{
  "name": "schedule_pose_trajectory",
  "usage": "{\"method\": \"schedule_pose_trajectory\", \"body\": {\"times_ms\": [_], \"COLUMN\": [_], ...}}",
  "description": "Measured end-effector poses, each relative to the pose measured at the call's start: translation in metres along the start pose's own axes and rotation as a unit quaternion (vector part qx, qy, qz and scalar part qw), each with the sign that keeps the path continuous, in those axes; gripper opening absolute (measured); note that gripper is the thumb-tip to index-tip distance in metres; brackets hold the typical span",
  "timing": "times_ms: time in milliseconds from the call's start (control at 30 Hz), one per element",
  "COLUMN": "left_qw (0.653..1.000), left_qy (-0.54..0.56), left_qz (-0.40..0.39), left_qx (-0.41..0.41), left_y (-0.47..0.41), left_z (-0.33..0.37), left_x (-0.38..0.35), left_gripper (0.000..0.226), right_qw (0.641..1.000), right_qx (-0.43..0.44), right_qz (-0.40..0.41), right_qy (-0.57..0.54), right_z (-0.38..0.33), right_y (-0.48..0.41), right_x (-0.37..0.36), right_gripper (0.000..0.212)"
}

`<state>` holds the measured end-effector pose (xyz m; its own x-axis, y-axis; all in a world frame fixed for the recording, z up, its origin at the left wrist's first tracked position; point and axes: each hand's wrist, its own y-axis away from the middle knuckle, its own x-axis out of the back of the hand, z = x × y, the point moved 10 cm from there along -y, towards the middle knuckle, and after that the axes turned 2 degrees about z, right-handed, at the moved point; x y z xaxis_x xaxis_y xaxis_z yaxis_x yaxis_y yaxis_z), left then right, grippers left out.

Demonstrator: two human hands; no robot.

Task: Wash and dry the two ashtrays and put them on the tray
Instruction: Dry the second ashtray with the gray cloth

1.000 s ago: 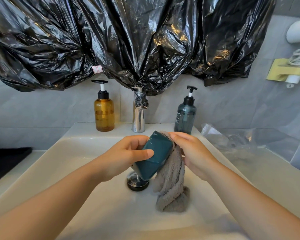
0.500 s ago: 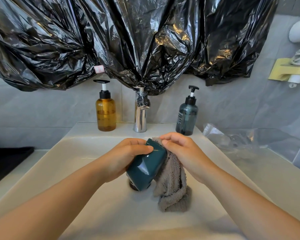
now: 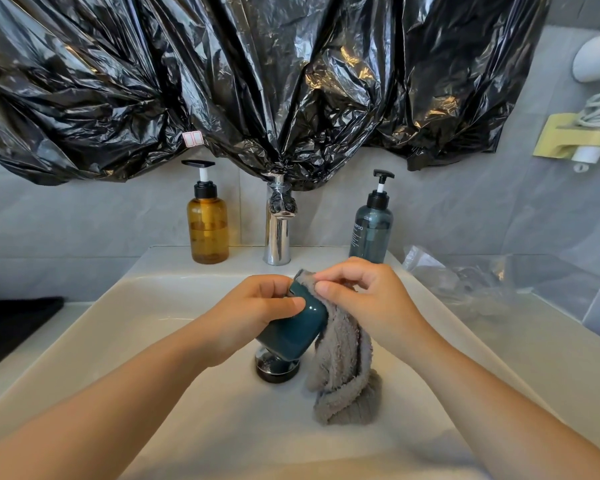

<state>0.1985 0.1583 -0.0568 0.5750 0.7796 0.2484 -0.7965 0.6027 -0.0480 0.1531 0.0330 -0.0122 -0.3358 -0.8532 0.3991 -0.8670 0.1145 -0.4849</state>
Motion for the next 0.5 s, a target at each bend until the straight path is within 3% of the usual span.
{"method": "schedule_pose_trajectory", "body": {"times_ms": [100,233,400,500], "left_qw": [1.0,0.999,0.998,0.998], "left_qy": [-0.019,-0.027,-0.019,0.002], "left_qz": [-0.011,-0.043,-0.057,-0.059], "left_qx": [-0.011,-0.017,-0.008,0.003], "left_y": [0.0,0.002,0.002,0.002], "left_z": [0.003,0.003,-0.001,-0.002], "left_x": [-0.001,-0.009,-0.011,-0.01], "left_gripper": [0.015,0.016,0.021,0.03], "right_qw": [0.999,0.997,0.997,0.999], "right_qx": [0.034,-0.022,-0.071,-0.039], "right_qz": [0.021,0.063,0.02,-0.01], "right_qy": [0.022,0.025,0.022,0.02], "right_z": [-0.012,0.007,0.022,0.011], "right_y": [-0.004,-0.009,-0.004,-0.004], "right_x": [-0.004,0.008,0.016,0.013], "right_gripper": [0.022,0.011,0.007,0.005]}}
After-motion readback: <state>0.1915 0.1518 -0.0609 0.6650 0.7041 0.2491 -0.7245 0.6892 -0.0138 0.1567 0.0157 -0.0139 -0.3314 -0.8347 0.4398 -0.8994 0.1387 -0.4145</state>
